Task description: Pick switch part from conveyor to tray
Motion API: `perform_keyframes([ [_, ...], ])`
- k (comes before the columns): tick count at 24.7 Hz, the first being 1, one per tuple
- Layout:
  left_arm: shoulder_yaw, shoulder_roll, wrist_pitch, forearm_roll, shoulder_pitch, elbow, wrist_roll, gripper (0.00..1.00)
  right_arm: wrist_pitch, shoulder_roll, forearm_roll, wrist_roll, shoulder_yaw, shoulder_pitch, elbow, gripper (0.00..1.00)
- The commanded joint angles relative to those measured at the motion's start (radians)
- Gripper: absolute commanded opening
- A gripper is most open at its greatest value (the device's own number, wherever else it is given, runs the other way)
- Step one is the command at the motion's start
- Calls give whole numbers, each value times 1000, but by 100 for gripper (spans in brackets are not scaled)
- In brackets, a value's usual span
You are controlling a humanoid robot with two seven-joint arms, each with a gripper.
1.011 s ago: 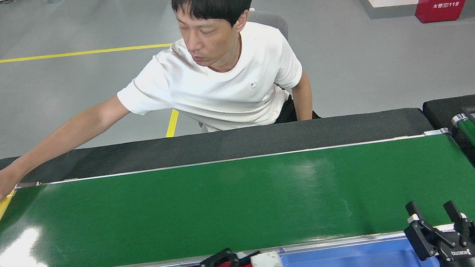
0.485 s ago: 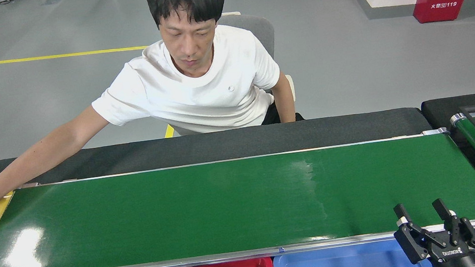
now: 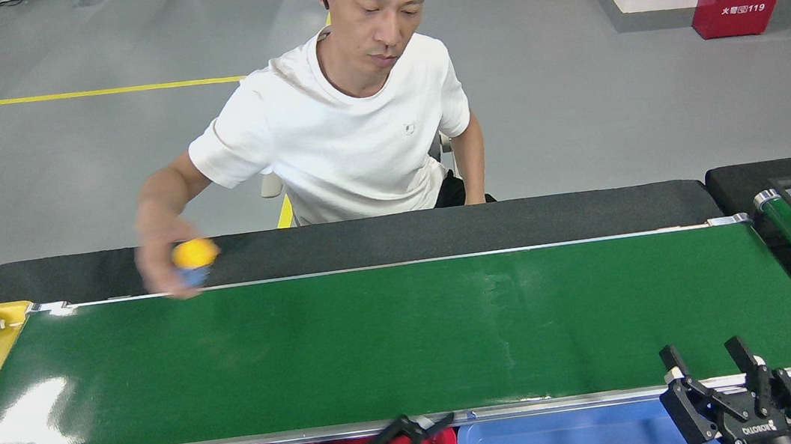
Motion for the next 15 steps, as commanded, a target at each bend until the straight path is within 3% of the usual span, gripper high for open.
perform_keyframes([
  [1,148,-10,33,34,0,-13,9,100,3,13,0,-34,-9,18,-27,100],
  [5,438,-3,36,153,59,-1,9,100,3,22,3,-52,-7,32,-27,100],
  [7,509,-1,33,179,80,2,9,100,6,27,3,-52,-15,32,-27,100],
  [11,570,-1,31,185,126,1,30,100,18,66,3,-40,-86,40,-27,100],
  [15,590,-6,43,184,128,28,46,100,0,50,3,-34,-89,60,-27,100],
])
